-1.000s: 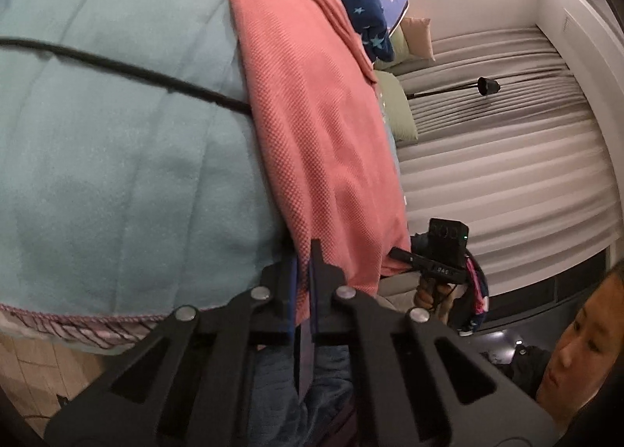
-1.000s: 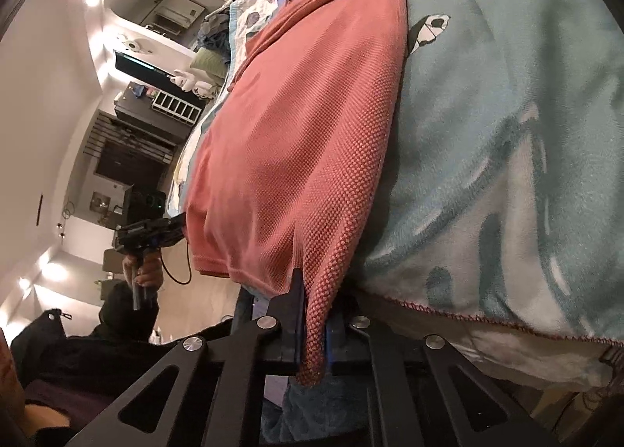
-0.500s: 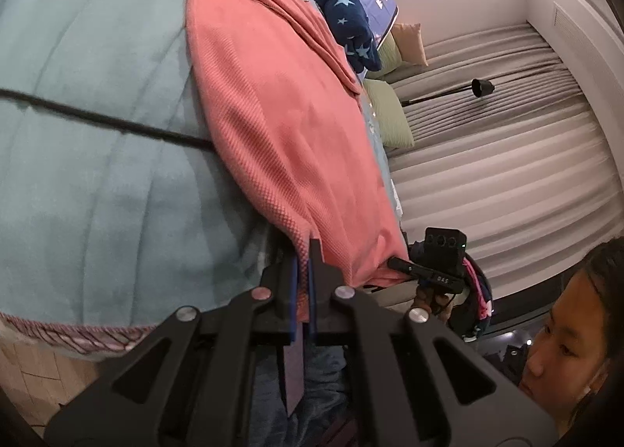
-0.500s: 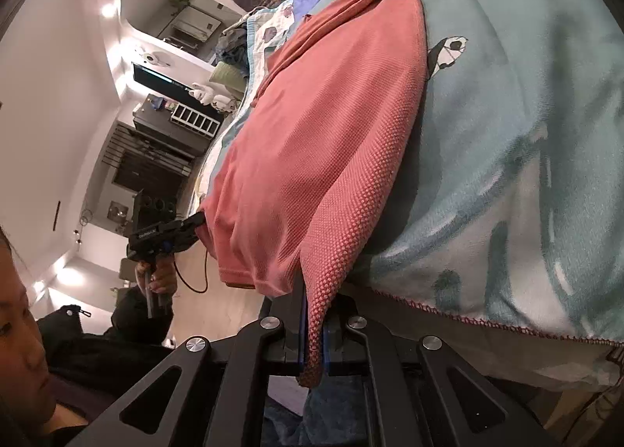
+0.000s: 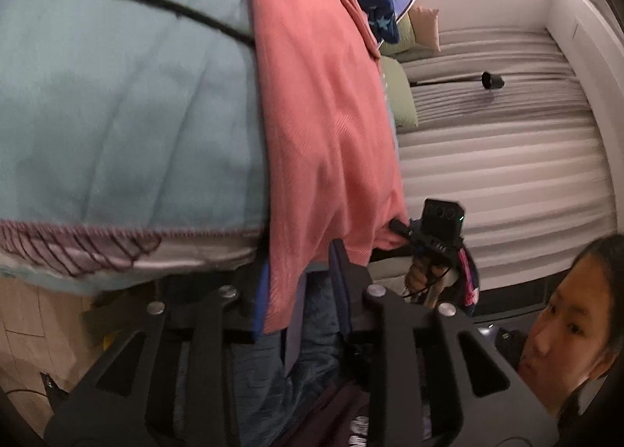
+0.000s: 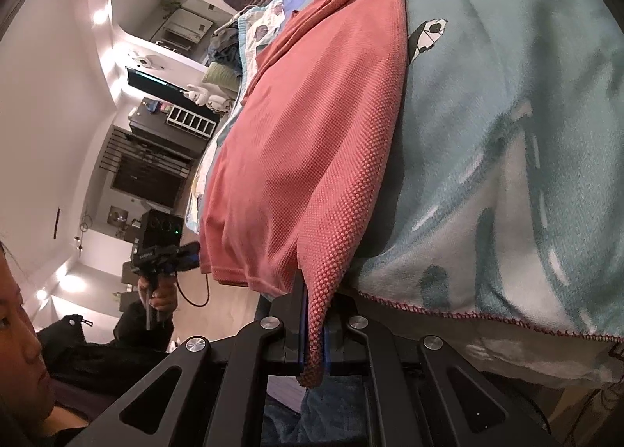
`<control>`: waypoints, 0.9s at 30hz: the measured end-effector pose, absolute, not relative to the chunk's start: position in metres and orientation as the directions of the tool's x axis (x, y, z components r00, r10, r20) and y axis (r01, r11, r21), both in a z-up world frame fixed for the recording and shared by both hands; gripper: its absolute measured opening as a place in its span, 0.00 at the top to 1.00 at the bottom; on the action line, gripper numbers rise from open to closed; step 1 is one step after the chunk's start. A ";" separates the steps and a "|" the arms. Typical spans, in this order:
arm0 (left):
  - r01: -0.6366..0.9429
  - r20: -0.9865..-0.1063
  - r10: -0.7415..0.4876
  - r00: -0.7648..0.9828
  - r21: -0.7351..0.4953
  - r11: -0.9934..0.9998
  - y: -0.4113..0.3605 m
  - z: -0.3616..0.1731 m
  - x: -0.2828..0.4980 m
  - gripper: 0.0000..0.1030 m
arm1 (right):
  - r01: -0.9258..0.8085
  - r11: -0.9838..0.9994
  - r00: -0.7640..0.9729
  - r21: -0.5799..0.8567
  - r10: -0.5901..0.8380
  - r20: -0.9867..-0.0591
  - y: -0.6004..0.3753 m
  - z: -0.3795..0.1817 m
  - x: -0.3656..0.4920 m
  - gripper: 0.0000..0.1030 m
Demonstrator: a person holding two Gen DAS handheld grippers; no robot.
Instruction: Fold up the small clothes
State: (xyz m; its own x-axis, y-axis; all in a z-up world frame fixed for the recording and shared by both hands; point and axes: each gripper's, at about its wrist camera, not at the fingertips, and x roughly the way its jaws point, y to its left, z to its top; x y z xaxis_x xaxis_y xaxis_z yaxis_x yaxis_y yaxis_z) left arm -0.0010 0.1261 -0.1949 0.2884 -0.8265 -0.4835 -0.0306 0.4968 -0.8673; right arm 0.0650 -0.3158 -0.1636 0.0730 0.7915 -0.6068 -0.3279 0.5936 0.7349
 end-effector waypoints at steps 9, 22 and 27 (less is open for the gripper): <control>0.092 -0.447 -0.791 0.418 -0.845 0.526 0.131 -0.162 0.003 0.96 | -0.376 0.585 0.084 0.719 0.794 -0.602 -0.307 -0.149 0.062 0.96; 0.192 -0.321 -0.795 0.515 -0.861 0.472 0.136 -0.118 0.022 0.96 | -0.452 0.560 0.151 0.694 0.815 -0.559 -0.302 -0.106 0.068 0.97; 0.224 -0.296 -0.783 0.547 -0.849 0.478 0.139 -0.096 0.033 0.96 | -0.483 0.554 0.172 0.678 0.819 -0.547 -0.301 -0.088 0.076 0.97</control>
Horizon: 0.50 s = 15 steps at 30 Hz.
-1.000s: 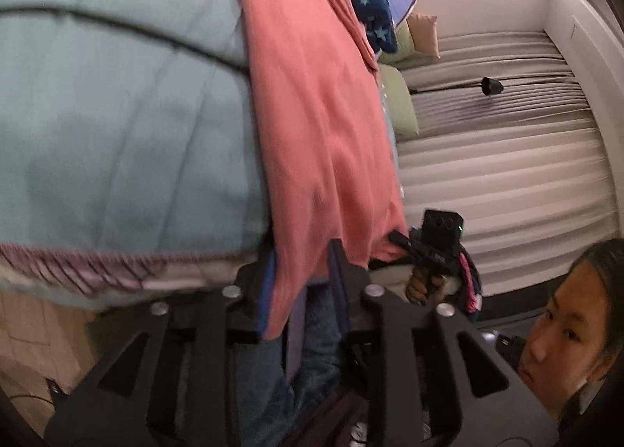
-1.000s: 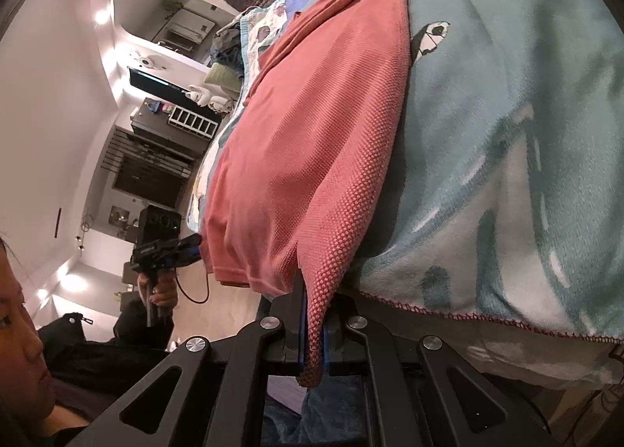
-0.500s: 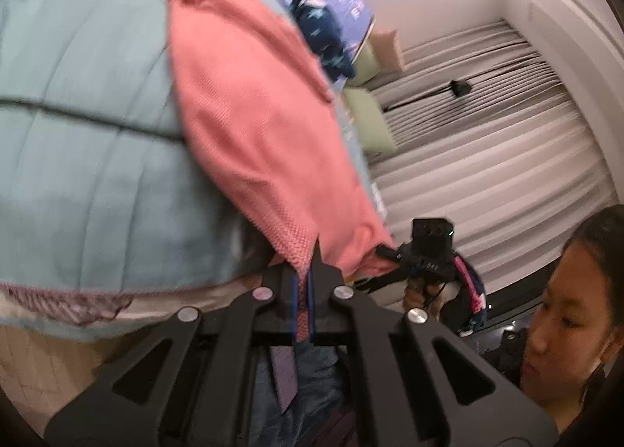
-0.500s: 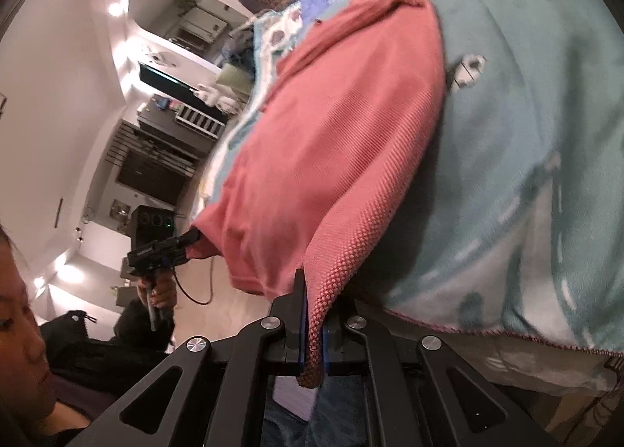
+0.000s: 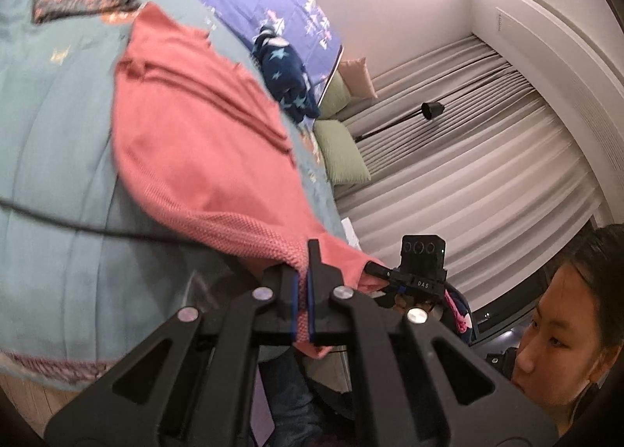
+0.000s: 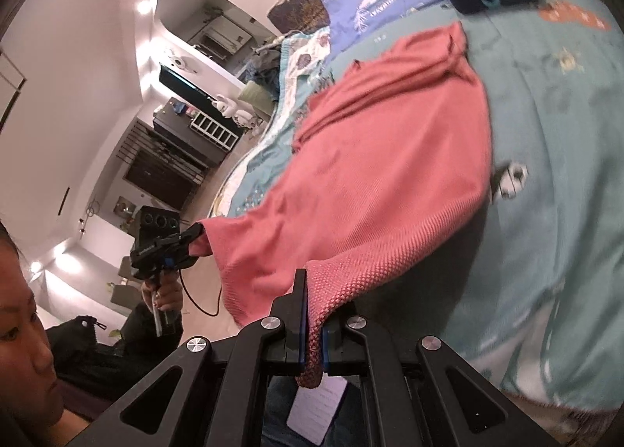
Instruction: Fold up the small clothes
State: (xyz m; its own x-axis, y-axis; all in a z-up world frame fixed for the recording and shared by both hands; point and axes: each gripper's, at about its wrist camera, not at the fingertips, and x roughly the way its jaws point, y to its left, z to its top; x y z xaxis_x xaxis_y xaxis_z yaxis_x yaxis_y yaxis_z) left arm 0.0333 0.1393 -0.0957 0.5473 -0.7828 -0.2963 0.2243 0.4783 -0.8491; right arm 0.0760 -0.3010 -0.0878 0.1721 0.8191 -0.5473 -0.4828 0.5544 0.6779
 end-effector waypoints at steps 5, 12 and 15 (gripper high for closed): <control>0.251 -0.265 -0.769 0.582 -0.841 0.480 0.149 -0.070 0.053 0.96 | -0.510 0.539 0.195 0.670 0.832 -0.520 -0.297 -0.065 0.094 0.97; 0.229 -0.220 -0.736 0.640 -0.860 0.456 0.167 -0.047 0.088 0.96 | -0.502 0.493 0.221 0.711 0.868 -0.445 -0.299 -0.035 0.133 0.97; 0.207 -0.202 -0.722 0.662 -0.876 0.435 0.176 -0.038 0.107 0.96 | -0.496 0.473 0.234 0.728 0.880 -0.412 -0.300 -0.021 0.155 0.97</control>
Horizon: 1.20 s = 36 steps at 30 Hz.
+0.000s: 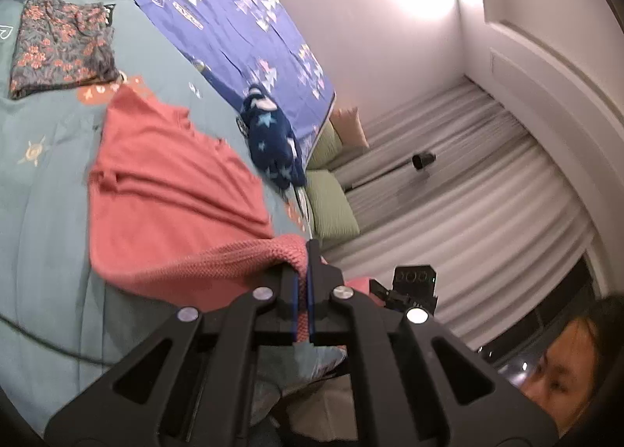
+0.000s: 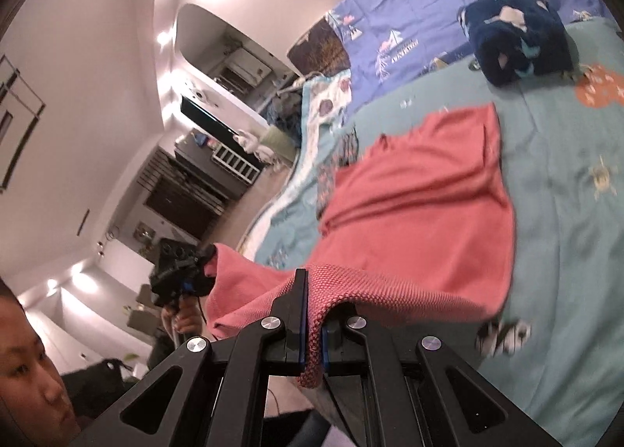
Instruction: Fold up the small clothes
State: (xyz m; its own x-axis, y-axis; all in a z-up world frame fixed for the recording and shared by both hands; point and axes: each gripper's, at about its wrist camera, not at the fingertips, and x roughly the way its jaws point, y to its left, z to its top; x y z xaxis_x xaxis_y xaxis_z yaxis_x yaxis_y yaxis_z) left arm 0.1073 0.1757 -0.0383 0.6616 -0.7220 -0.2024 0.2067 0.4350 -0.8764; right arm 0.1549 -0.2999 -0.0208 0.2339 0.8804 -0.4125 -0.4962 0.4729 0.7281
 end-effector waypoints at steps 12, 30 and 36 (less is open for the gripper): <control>0.108 -0.190 -0.667 0.720 -0.919 0.378 0.209 -0.032 0.205 0.96 | -0.418 0.453 0.263 0.787 0.890 -0.372 -0.282 0.002 0.282 0.97; -0.221 -0.352 -0.665 0.659 -0.935 0.276 0.238 -0.156 0.340 0.80 | -0.014 0.521 0.242 0.854 0.830 -0.503 -0.271 -0.142 0.451 0.92; -0.170 -0.332 -0.617 0.714 -0.936 0.308 0.270 -0.139 0.327 0.75 | -0.108 0.560 0.287 0.821 0.809 -0.514 -0.279 -0.115 0.448 0.83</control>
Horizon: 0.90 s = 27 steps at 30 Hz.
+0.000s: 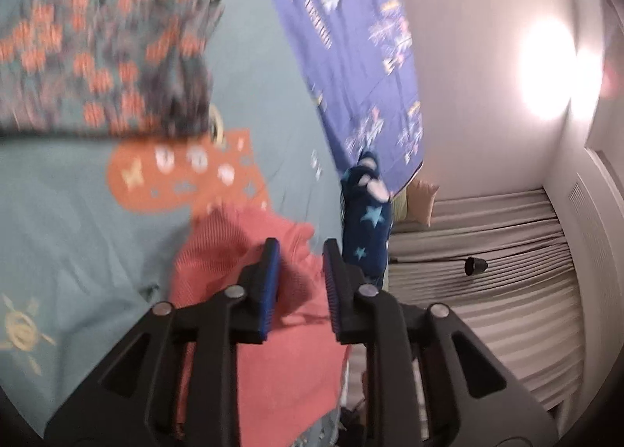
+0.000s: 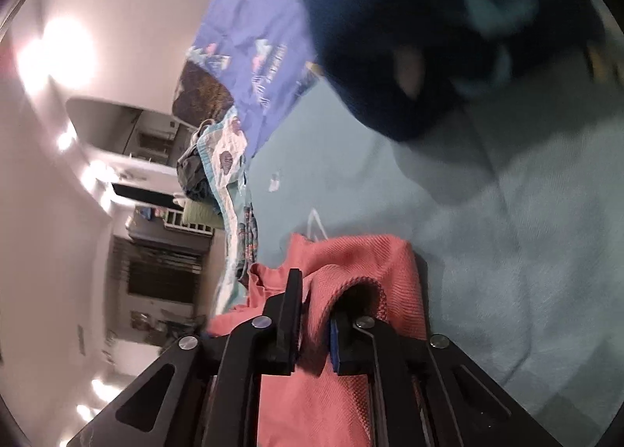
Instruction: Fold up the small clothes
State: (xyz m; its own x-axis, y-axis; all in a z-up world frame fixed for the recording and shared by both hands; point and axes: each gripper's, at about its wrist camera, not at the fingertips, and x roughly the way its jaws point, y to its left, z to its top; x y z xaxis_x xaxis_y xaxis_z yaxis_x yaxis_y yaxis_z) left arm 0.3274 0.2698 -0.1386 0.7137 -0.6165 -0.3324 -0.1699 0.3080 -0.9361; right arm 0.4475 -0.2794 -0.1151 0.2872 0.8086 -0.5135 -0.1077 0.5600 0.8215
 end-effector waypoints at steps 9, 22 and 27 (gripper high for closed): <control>0.015 -0.365 -0.649 0.668 -0.865 0.502 0.257 -0.084 0.299 0.60 | -0.340 0.806 0.524 0.484 0.590 -0.615 -0.273 -0.035 0.405 0.31; 0.261 -0.611 -0.719 0.332 -0.673 0.692 0.155 -0.109 0.276 0.59 | -0.747 0.646 0.222 0.159 0.467 -0.856 -0.071 -0.099 0.350 0.42; 0.156 -0.593 -0.704 0.391 -0.711 0.686 0.175 -0.119 0.299 0.59 | -0.758 0.646 0.263 0.086 0.424 -0.866 -0.005 -0.106 0.369 0.45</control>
State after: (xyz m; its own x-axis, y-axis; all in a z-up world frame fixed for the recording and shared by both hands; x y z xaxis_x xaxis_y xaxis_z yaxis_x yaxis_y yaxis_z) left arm 0.2986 0.1747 -0.1191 0.3906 -0.7037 -0.5935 0.1562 0.6860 -0.7106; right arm 0.3689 -0.0052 -0.1065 0.2631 0.4244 -0.8664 -0.7581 0.6464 0.0864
